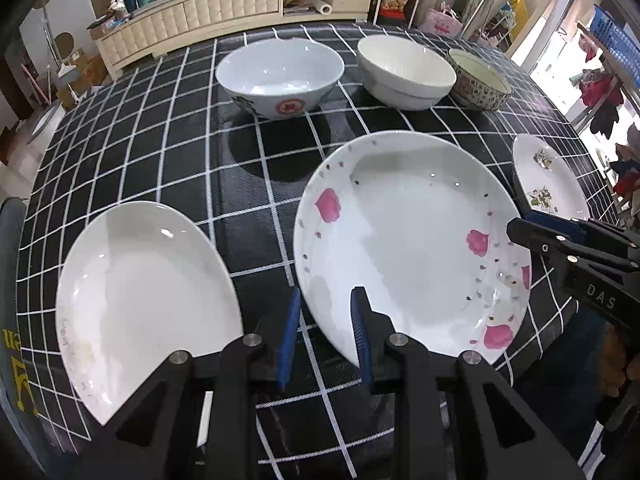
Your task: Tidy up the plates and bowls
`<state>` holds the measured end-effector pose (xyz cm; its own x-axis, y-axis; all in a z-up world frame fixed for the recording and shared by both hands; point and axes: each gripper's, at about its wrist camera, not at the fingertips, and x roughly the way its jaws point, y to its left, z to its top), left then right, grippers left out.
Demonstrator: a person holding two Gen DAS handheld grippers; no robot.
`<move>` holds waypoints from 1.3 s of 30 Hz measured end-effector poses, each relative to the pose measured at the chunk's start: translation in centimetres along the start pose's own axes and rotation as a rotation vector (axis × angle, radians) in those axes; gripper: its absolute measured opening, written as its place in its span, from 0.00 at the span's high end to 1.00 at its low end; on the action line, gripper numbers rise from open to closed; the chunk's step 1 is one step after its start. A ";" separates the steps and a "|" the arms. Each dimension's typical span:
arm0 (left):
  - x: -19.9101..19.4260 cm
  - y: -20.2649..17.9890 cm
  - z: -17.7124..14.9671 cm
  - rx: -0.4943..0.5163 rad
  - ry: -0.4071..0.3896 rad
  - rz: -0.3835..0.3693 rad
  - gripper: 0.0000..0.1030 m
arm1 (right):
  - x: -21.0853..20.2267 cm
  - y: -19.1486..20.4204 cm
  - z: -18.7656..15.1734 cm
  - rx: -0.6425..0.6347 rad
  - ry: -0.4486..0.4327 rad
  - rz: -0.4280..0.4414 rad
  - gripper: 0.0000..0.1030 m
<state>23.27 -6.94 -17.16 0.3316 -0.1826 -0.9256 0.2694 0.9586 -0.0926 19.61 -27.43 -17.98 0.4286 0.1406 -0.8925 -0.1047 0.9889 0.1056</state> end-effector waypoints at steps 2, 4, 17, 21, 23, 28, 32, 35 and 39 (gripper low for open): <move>0.6 0.0 0.2 -0.003 0.009 0.002 0.77 | 0.3 -0.1 0.1 0.005 0.008 -0.001 0.58; 1.0 0.1 0.3 -0.007 0.018 0.000 0.77 | 0.6 -0.3 0.2 0.007 0.015 -0.001 0.58; 3.0 -0.1 0.7 -0.001 0.053 -0.001 0.77 | 2.5 -0.7 0.4 0.018 0.046 0.028 0.58; 3.2 0.1 0.8 -0.008 0.055 -0.006 0.77 | 2.8 -0.7 0.2 0.023 0.047 0.038 0.58; 3.2 0.1 0.8 -0.006 0.054 -0.007 0.77 | 3.1 -0.6 0.3 0.024 0.050 0.041 0.58; 3.3 0.1 1.0 -0.010 0.045 -0.011 0.77 | 3.0 -0.2 0.2 0.019 0.047 0.036 0.58; 3.2 0.4 1.0 -0.017 0.045 -0.006 0.77 | 2.9 -0.3 0.1 0.034 0.039 0.033 0.61; 3.2 0.3 1.0 -0.017 0.046 0.000 0.77 | 2.8 -0.8 0.2 0.078 0.038 0.040 0.65; 3.1 0.0 0.9 0.003 0.041 0.007 0.77 | 2.6 -0.8 -0.2 0.085 0.034 0.044 0.67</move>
<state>25.16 -7.70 -19.68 0.2960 -0.1665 -0.9406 0.2698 0.9592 -0.0849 20.61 -27.88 -20.45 0.3943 0.1835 -0.9004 -0.0451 0.9825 0.1805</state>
